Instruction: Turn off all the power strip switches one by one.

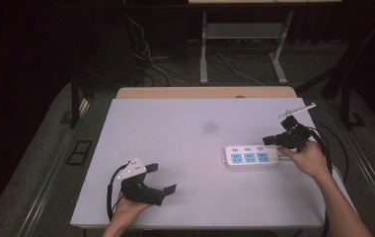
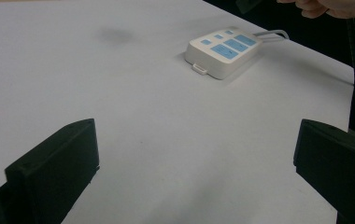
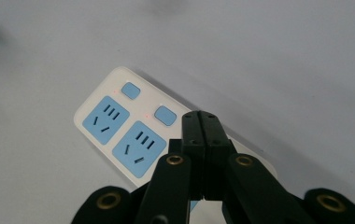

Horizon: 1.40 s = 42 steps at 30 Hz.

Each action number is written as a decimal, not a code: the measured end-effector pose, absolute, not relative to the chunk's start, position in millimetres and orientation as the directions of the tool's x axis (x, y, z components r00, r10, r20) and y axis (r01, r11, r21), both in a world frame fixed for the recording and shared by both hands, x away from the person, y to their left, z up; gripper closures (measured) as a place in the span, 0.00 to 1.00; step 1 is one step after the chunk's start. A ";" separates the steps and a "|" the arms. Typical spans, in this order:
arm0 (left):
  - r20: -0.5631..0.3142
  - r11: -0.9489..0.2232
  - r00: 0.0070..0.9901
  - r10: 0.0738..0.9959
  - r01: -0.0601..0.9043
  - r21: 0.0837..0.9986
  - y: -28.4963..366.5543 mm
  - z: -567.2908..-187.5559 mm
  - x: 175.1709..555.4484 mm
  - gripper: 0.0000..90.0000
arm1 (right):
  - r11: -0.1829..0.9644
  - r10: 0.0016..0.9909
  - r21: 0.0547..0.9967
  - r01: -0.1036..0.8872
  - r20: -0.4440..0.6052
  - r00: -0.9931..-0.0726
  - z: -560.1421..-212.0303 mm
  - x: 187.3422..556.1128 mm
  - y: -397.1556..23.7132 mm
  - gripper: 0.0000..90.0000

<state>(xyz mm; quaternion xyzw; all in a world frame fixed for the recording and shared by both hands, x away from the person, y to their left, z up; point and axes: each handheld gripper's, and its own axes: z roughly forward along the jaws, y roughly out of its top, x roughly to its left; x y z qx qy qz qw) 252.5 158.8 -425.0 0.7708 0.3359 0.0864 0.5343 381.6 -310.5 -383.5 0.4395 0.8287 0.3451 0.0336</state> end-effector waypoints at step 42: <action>-0.225 -0.209 0.760 0.610 0.428 0.879 158.2 -426.1 253.6 0.00 | 0.364 0.762 0.564 0.742 0.277 -0.585 -415.9 392.6 -302.6 1.00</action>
